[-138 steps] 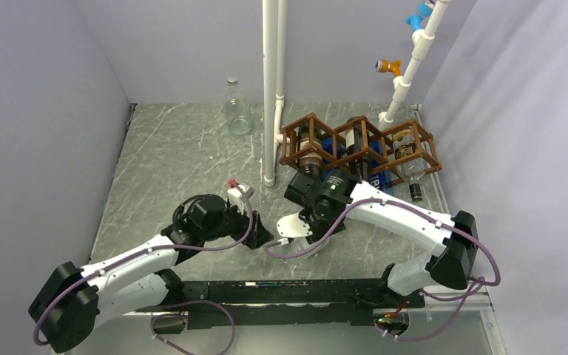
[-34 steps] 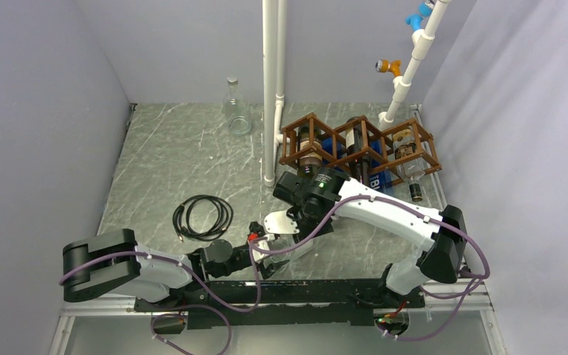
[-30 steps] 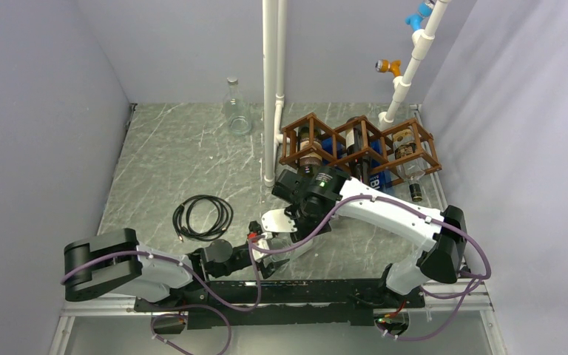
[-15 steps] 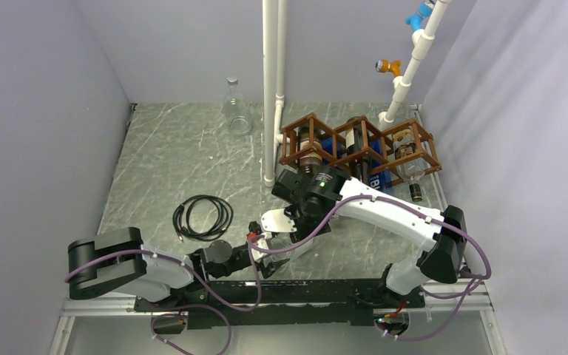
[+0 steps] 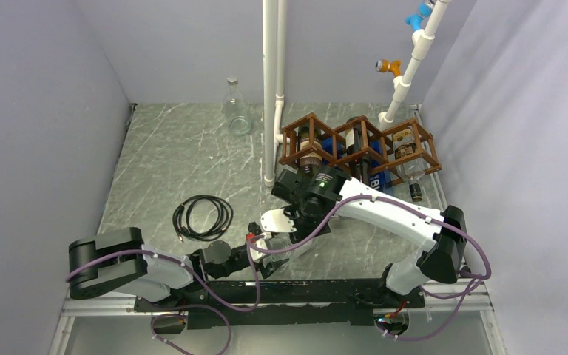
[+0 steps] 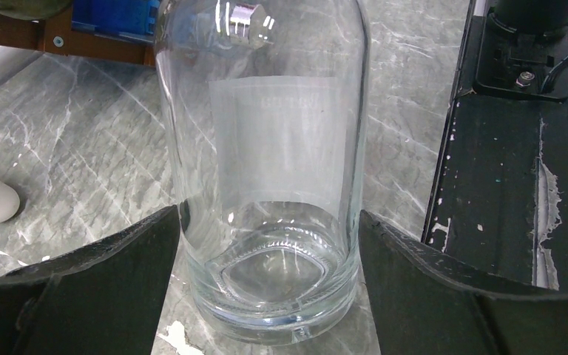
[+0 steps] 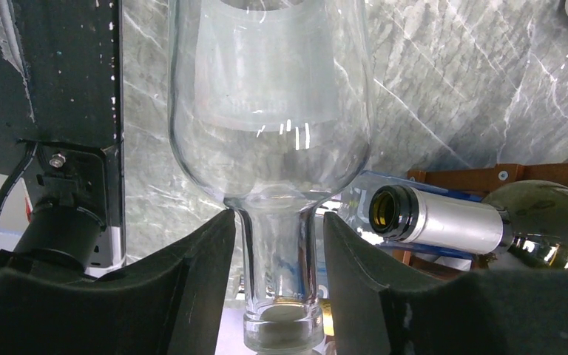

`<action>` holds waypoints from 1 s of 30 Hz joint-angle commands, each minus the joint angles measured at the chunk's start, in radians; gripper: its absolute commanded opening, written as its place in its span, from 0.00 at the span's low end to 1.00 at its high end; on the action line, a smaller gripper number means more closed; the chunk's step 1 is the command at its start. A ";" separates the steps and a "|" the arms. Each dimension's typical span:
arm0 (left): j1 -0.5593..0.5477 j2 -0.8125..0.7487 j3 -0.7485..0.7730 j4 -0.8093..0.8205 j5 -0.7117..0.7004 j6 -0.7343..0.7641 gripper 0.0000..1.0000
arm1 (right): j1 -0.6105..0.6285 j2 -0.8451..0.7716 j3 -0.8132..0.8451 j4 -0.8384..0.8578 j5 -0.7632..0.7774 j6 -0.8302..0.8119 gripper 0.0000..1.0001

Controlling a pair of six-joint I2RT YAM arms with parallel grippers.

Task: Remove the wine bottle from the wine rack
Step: Place the wine bottle at the center of the board.

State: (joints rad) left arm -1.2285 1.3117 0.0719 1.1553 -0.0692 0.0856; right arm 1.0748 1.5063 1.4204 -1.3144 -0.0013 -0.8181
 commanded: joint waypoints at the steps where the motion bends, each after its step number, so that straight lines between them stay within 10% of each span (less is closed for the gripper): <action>1: -0.003 -0.011 -0.024 -0.062 -0.021 -0.009 0.88 | 0.005 -0.018 0.034 0.031 -0.010 0.014 0.50; 30: -0.003 -0.088 -0.054 -0.153 -0.032 -0.027 0.85 | -0.001 0.011 0.149 -0.007 -0.151 0.031 0.62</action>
State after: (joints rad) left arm -1.2285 1.2270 0.0410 1.0828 -0.0780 0.0700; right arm 1.0748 1.5143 1.5082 -1.3090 -0.0883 -0.8013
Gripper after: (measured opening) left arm 0.866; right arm 0.611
